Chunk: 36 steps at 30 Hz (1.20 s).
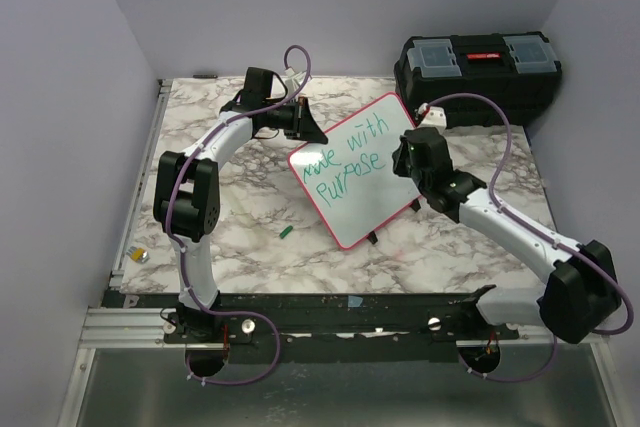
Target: Write a sentence on the whiteboard
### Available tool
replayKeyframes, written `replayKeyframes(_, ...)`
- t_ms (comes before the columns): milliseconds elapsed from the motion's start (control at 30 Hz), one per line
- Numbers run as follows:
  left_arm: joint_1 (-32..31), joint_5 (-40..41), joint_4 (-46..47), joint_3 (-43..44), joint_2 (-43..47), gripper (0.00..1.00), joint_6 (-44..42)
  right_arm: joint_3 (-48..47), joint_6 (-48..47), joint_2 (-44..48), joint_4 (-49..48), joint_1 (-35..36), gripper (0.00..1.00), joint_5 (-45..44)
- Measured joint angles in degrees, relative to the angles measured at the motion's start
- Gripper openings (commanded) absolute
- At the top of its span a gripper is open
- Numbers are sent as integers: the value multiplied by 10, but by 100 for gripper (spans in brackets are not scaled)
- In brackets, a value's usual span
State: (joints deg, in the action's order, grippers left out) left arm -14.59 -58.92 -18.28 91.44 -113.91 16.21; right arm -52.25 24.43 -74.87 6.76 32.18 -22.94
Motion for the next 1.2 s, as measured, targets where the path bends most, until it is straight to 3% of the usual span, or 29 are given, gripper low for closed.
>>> replayKeyframes(500, 0, -1, 2, -1, 0, 0, 2, 19, -10, 98, 0, 0, 1, 45)
replayKeyframes(1200, 0, -1, 11, -5, 0, 0, 6, 90, 0, 116, 6, 0, 1, 187)
